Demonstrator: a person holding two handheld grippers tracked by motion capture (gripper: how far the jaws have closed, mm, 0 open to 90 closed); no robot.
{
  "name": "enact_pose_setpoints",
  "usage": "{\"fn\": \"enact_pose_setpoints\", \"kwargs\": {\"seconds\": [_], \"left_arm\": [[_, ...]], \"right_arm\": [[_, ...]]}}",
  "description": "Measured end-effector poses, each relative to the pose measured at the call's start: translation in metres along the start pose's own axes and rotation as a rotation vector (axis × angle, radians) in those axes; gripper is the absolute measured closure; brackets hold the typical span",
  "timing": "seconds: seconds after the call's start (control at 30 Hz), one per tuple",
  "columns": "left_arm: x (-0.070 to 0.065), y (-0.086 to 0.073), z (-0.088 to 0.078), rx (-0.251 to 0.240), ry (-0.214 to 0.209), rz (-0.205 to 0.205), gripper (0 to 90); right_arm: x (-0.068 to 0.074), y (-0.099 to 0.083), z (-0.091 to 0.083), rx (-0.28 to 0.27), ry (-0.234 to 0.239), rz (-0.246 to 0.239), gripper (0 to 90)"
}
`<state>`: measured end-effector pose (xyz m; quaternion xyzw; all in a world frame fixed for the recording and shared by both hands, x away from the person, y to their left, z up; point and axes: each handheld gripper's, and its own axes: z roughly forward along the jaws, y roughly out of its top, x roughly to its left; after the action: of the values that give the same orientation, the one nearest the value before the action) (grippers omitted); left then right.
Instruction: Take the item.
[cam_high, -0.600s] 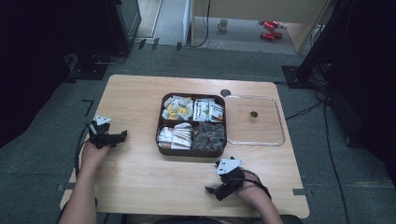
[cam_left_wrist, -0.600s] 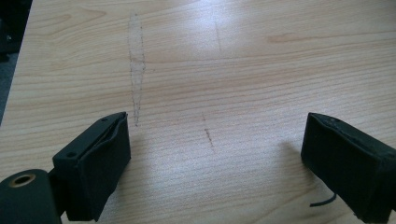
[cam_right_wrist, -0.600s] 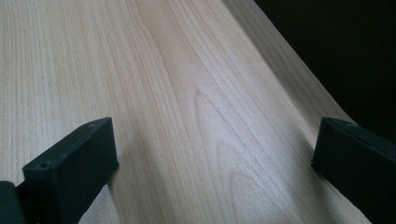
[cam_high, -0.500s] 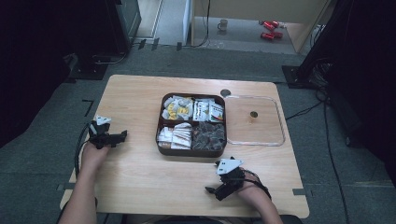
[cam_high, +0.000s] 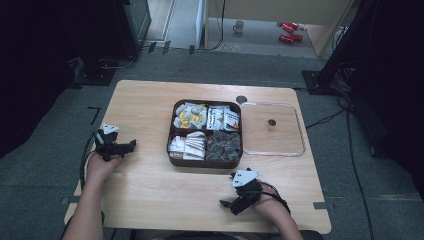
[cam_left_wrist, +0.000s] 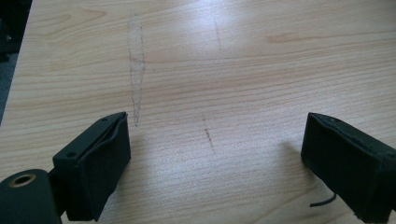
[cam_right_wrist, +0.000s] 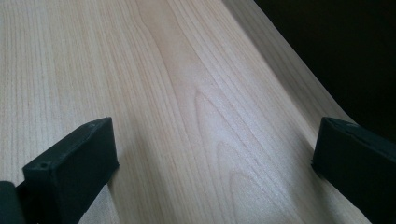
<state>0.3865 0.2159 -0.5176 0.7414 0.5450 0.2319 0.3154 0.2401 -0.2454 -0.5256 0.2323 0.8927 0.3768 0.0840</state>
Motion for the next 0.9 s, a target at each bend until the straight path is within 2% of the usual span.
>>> {"fn": "enact_pose_setpoints", "kwargs": {"seconds": [0.57, 0.83, 0.9], "left_arm": [[-0.0015, 0.0006, 0.0005, 0.001, 0.0, 0.0, 8.4], [-0.0031, 0.0051, 0.0006, 0.035, -0.007, 0.008, 9.4], [-0.003, 0.0052, 0.0, 0.032, -0.009, 0.01, 13.7]], "right_arm": [[0.0, 0.0, 0.0, 0.0, 0.0, 0.001, 0.0], [0.0, 0.0, 0.0, 0.0, 0.0, 0.001, 0.0], [0.0, 0.0, 0.0, 0.0, 0.0, 0.0, 0.0]]}}
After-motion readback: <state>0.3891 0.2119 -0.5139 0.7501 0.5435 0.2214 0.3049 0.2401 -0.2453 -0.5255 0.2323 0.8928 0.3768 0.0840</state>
